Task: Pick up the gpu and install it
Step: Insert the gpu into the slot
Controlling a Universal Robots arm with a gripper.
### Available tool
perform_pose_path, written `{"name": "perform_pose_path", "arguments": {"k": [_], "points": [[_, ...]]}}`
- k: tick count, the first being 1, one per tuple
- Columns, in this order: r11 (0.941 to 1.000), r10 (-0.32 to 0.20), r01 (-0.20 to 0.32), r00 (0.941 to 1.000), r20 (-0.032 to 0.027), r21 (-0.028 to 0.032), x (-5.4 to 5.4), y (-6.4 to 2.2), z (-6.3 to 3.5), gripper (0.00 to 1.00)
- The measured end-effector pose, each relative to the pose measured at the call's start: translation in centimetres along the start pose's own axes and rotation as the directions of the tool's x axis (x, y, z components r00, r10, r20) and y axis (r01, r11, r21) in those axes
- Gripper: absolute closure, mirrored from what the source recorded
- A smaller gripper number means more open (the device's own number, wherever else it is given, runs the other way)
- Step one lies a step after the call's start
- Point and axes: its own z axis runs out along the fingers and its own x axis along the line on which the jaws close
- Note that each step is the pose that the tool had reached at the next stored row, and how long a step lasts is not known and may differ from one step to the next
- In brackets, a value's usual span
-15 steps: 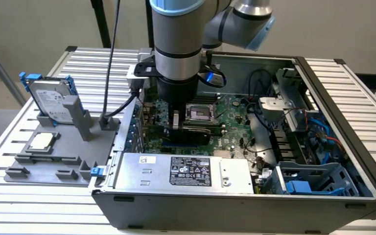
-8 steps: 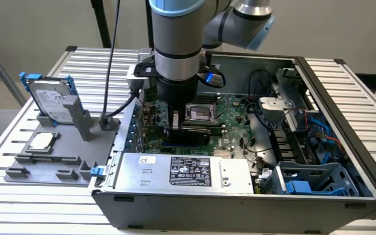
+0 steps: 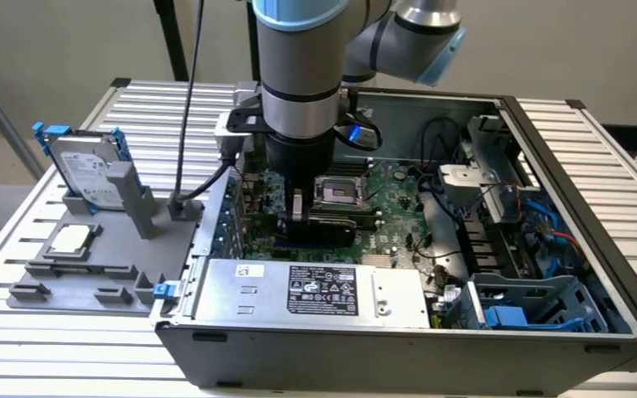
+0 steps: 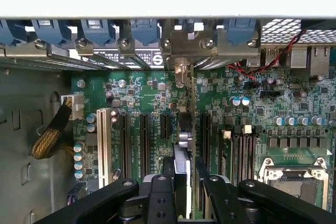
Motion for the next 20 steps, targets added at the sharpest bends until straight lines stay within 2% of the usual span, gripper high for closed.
{"name": "perform_pose_path", "arguments": {"k": [20], "points": [[1.0, 0.0, 0.0, 1.0, -0.0002, -0.0001, 0.01, 0.0, 0.22, 0.74]]}}
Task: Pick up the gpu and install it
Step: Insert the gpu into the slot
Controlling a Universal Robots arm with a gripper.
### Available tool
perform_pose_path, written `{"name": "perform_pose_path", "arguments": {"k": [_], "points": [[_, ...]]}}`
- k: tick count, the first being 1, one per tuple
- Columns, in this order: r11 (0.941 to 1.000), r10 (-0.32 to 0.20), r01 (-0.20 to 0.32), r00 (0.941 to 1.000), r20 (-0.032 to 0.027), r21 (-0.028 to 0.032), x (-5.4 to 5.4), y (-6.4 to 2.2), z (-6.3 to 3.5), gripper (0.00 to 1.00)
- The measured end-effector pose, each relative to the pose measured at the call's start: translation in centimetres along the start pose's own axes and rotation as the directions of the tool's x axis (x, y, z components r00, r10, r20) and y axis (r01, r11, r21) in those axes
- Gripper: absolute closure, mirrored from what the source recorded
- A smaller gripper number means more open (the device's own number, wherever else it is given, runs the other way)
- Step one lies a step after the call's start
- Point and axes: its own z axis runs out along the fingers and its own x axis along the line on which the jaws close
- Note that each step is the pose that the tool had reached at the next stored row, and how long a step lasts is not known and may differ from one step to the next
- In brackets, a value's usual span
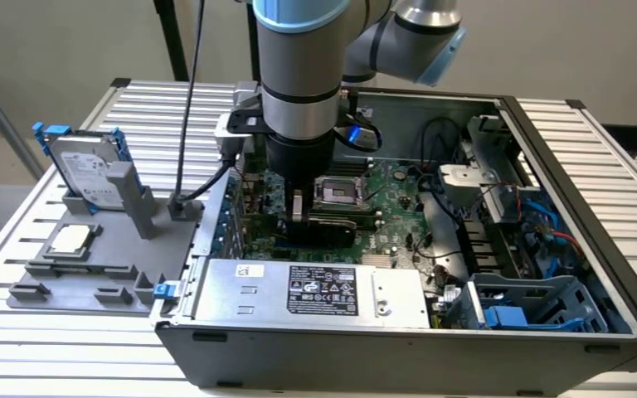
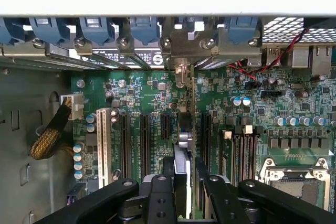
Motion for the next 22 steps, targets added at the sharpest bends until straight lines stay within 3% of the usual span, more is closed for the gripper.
{"name": "perform_pose_path", "arguments": {"k": [9, 11, 12, 13, 16, 18, 22], "points": [[1.0, 0.0, 0.0, 1.0, 0.0001, 0.0001, 0.0, -0.03, 0.04, 0.74], [1.0, 0.0, 0.0, 1.0, 0.0033, 0.0014, 0.0, -0.04, 0.17, 0.73], [1.0, 0.0, 0.0, 1.0, 0.002, 0.0011, 0.0, -0.04, 0.13, 0.73], [1.0, 0.0, 0.0, 1.0, 0.0006, 0.0003, 0.0, -0.03, 0.07, 0.66], [1.0, 0.0, 0.0, 1.0, 0.0002, 0.0001, 0.0, -0.03, -0.01, 0.66], [1.0, 0.0, 0.0, 1.0, 0.0003, 0.0, 0.0, -0.04, -0.31, 0.66], [1.0, 0.0, 0.0, 1.0, 0.0001, -0.0029, 0.0, -0.1, -2.02, 0.66]]}}
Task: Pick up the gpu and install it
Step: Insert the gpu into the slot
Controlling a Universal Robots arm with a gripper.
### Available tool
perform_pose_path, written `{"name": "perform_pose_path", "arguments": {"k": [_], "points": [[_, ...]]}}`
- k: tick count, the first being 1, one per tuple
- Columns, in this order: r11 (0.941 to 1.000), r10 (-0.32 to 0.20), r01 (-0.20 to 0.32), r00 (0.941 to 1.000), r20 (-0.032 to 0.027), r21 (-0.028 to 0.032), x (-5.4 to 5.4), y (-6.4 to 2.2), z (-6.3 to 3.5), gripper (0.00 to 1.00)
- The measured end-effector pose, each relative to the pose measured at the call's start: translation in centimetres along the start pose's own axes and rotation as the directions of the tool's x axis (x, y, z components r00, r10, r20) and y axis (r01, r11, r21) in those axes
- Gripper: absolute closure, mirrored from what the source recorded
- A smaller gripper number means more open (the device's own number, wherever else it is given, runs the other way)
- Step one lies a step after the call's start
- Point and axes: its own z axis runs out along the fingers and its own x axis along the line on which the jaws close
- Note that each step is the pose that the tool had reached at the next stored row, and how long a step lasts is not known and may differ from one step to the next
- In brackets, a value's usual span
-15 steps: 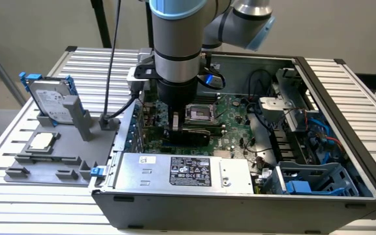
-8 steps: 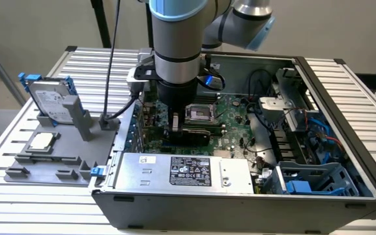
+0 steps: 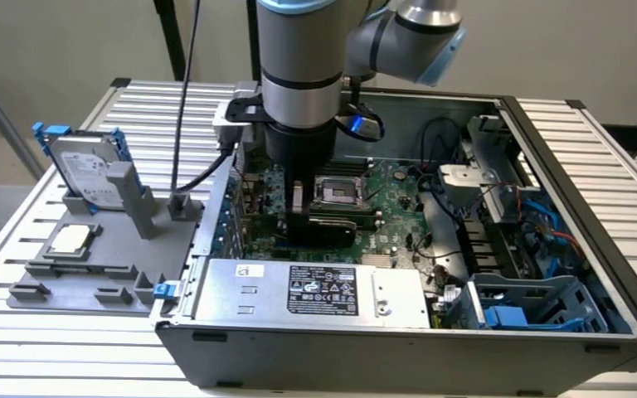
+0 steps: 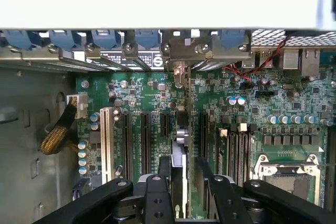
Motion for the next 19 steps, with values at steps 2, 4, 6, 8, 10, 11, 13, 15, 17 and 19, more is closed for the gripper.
{"name": "perform_pose_path", "arguments": {"k": [2, 4, 6, 8, 10, 11, 13, 15, 17, 19], "points": [[1.0, 0.0, 0.0, 1.0, -0.0001, -0.0017, 0.0, -0.06, -0.87, 0.66], [1.0, 0.0, 0.0, 1.0, -0.0002, -0.0035, 0.0, -0.15, -1.8, 0.66], [1.0, 0.0, 0.0, 1.0, -0.0001, -0.0057, -0.1, -0.25, -2.71, 0.66], [1.0, 0.0, 0.0, 1.0, -0.0003, -0.0088, -0.1, -0.37, -3.62, 0.66], [0.9999, 0.0, 0.0, 1.0, -0.0004, -0.0127, -0.1, -0.5, -4.43, 0.75], [0.9999, 0.0, 0.0, 1.0, -0.0004, -0.0148, -0.1, -0.57, -4.7, 0.81], [0.9998, 0.0, 0.0, 1.0, -0.0006, -0.0192, -0.1, -0.72, -5.04, 0.87], [0.9998, 0.0, 0.0, 1.0, -0.0006, -0.0214, -0.1, -0.84, -5.12, 0.89], [0.9997, 0.0, 0.0, 1.0, -0.0006, -0.024, -0.1, -0.99, -5.16, 0.89], [0.9997, 0.0, 0.0, 1.0, -0.0008, -0.0257, -0.1, -1.15, -5.16, 0.89]]}}
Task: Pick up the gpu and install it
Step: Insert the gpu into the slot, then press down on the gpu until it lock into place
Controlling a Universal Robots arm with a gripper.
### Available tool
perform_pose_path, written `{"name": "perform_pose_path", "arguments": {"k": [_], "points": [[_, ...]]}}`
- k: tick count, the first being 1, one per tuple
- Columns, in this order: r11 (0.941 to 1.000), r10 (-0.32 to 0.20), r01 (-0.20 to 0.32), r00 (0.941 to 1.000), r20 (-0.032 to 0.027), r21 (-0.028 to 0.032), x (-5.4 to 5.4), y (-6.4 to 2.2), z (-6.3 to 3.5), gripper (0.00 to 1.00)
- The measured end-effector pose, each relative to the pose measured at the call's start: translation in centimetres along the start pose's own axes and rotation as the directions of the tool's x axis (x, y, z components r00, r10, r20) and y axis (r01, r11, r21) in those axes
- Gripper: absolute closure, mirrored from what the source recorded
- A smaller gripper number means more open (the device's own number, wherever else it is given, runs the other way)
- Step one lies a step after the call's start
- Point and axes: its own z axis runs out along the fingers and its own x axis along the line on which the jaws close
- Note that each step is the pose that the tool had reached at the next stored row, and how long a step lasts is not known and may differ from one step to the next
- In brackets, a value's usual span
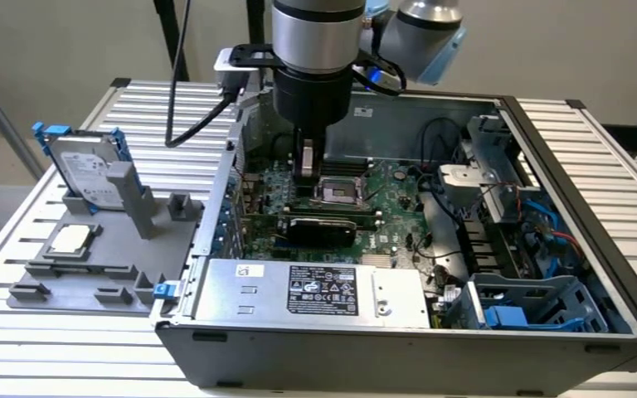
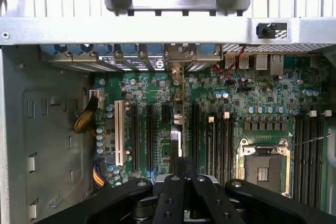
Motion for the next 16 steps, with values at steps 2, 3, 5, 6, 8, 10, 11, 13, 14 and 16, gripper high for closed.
{"name": "perform_pose_path", "arguments": {"k": [2, 3, 5, 6, 8, 10, 11, 13, 14, 16], "points": [[1.0, 0.0, 0.0, 1.0, -0.0002, -0.0009, 0.0, -0.25, 0.0, 0.89], [1.0, 0.0, 0.0, 1.0, 0.0, -0.001, 0.0, -0.41, 0.03, 0.89], [1.0, 0.0, 0.0, 1.0, -0.0001, -0.0013, 0.0, -0.68, 0.3, 0.89], [1.0, 0.0, 0.0, 1.0, -0.0003, -0.0014, 0.0, -0.74, 0.47, 0.89], [1.0, 0.0, 0.0, 1.0, 0.0, -0.0013, 0.0, -0.81, 0.83, 0.89], [1.0, 0.0, 0.0, 1.0, -0.0002, -0.0014, 0.0, -0.87, 1.2, 0.89], [1.0, 0.0, 0.0, 1.0, -0.0001, -0.0014, 0.0, -0.9, 1.38, 0.89], [1.0, 0.0, 0.0, 1.0, -0.0001, -0.0013, 0.0, -0.98, 1.75, 0.89], [1.0, 0.0, 0.0, 1.0, 0.0, -0.0013, 0.0, -1.03, 1.93, 0.89], [1.0, 0.0, 0.0, 1.0, -0.0002, -0.0014, 0.0, -1.14, 2.29, 0.89]]}}
